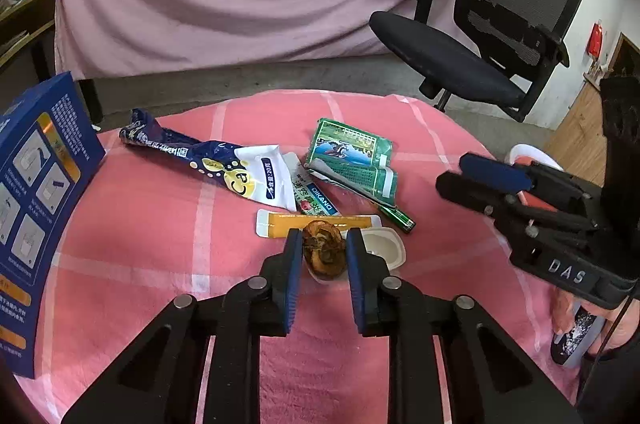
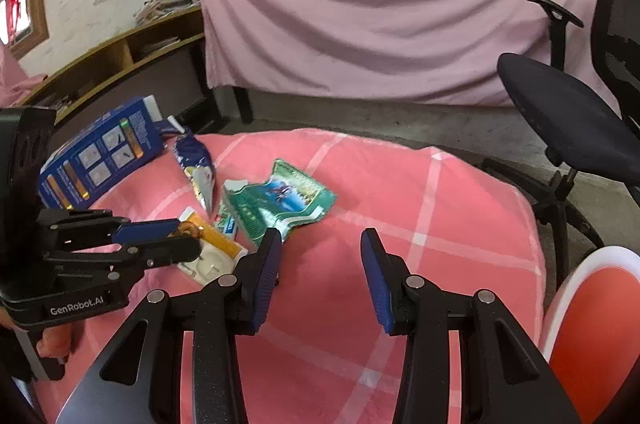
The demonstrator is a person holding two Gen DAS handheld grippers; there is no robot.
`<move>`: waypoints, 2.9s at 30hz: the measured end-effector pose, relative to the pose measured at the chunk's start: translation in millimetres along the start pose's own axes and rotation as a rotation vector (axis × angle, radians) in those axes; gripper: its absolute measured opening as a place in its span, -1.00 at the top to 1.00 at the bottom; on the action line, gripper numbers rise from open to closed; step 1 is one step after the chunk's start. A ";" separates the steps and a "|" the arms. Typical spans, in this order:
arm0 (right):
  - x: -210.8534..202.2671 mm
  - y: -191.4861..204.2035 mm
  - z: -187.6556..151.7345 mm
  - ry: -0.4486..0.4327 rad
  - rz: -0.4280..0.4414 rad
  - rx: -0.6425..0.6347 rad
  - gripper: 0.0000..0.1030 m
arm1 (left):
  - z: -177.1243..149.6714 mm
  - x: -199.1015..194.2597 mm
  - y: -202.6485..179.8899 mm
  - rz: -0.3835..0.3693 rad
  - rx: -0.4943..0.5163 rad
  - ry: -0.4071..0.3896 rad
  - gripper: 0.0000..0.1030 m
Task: Collect trash
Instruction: 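Grasp the brown round snack with the left tool while the right tool grasps the green battery, then lift the snack and battery and carry both tools over the bucket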
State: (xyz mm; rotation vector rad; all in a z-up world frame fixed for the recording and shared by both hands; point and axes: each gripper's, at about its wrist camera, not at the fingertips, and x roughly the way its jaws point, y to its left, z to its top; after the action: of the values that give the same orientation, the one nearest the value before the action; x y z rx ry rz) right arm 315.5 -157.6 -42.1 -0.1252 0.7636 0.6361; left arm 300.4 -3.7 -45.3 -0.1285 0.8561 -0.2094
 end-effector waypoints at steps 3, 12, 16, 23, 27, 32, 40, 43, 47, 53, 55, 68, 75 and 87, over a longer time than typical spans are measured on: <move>6.2 6.1 -1.6 0.043 0.037 -0.025 0.28 | -3.9 -4.6 7.2 0.000 -0.045 -0.017 0.65; 33.5 21.0 -5.6 0.187 0.067 -0.091 0.49 | -15.7 -26.1 33.5 0.000 -0.193 -0.070 0.65; 34.3 22.9 -6.6 0.194 0.084 -0.099 0.83 | -15.1 -31.4 30.5 0.005 -0.188 -0.080 0.66; 24.0 40.8 -10.8 0.171 0.043 -0.173 0.84 | -21.3 -41.2 30.3 0.021 -0.210 -0.118 0.66; 8.4 44.3 -16.2 0.125 0.030 -0.185 0.84 | -27.0 -53.9 31.0 0.034 -0.225 -0.177 0.66; -16.9 51.2 -21.1 0.016 0.012 -0.189 0.84 | -35.7 -74.2 23.5 0.079 -0.197 -0.279 0.66; -50.7 51.8 -23.2 -0.169 -0.036 -0.194 0.84 | -47.2 -89.8 3.2 0.151 -0.114 -0.393 0.66; -64.2 51.0 -24.4 -0.259 -0.053 -0.182 0.84 | -49.5 -95.0 -5.6 0.162 -0.077 -0.440 0.65; -84.6 47.6 -27.0 -0.384 -0.081 -0.162 0.84 | -48.5 -100.6 -22.5 0.160 -0.055 -0.513 0.66; -121.5 35.7 -30.3 -0.580 -0.145 -0.104 0.84 | -38.2 -110.2 -61.9 0.124 0.030 -0.601 0.66; -134.3 29.8 -32.5 -0.631 -0.175 -0.086 0.84 | -34.4 -114.4 -74.3 0.111 0.067 -0.630 0.65; -190.3 -22.6 -47.8 -0.778 -0.408 0.010 0.84 | -3.9 -113.3 -167.8 -0.007 0.258 -0.715 0.65; -204.9 -59.4 -61.4 -0.752 -0.494 0.109 0.84 | 7.2 -93.6 -215.3 -0.086 0.324 -0.675 0.65; -211.4 -106.1 -80.6 -0.656 -0.576 0.267 0.84 | 28.1 -39.1 -261.0 -0.233 0.331 -0.485 0.65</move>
State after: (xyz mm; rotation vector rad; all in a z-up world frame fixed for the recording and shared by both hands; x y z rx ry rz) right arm 212.7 -373.6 30.5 0.1077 0.1470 0.0034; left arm 262.6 -247.4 52.9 0.0329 0.3143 -0.5119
